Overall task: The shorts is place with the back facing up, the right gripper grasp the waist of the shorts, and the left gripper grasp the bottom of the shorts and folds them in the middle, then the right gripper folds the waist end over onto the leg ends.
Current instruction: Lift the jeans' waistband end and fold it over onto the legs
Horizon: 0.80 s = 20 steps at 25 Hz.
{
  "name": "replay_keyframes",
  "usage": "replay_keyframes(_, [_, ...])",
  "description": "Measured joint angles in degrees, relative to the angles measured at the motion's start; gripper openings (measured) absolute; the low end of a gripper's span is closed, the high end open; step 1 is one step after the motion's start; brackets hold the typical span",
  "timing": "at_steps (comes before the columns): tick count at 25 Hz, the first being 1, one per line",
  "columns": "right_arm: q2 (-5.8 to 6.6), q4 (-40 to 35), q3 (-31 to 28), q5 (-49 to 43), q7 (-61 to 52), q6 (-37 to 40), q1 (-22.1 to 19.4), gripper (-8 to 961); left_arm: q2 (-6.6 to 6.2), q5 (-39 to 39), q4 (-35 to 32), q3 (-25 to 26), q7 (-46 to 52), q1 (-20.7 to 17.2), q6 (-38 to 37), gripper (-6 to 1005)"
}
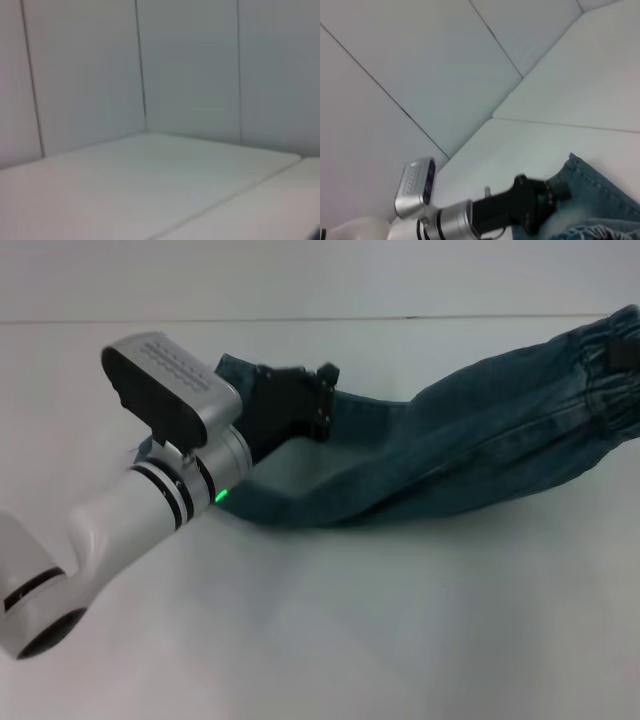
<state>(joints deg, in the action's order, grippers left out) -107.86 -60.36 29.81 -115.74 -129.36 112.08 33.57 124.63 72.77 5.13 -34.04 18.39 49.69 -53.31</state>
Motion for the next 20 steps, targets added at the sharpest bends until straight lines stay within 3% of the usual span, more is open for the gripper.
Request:
replay_keyframes(6, [0.85,-0.1,-1.1,0.15,-0.35,0.18,0.82,96,0.0,4.65,4.23,-0.29,-0.58,0.51,0.46,1])
replay_keyframes(15, [0.98,0.75,-0.71,-0.52,-0.74,-2.57,3.2,97,0.0,9.07,11.29,1.73,-0.64,3.08,-1.75,0])
replay_keyframes(20, [0.72,1.6,-0.11,-0.82,-0.74,-3.4,4.69,97,0.0,15.89,14.1,8.37,-0.65,3.62,-1.8,0])
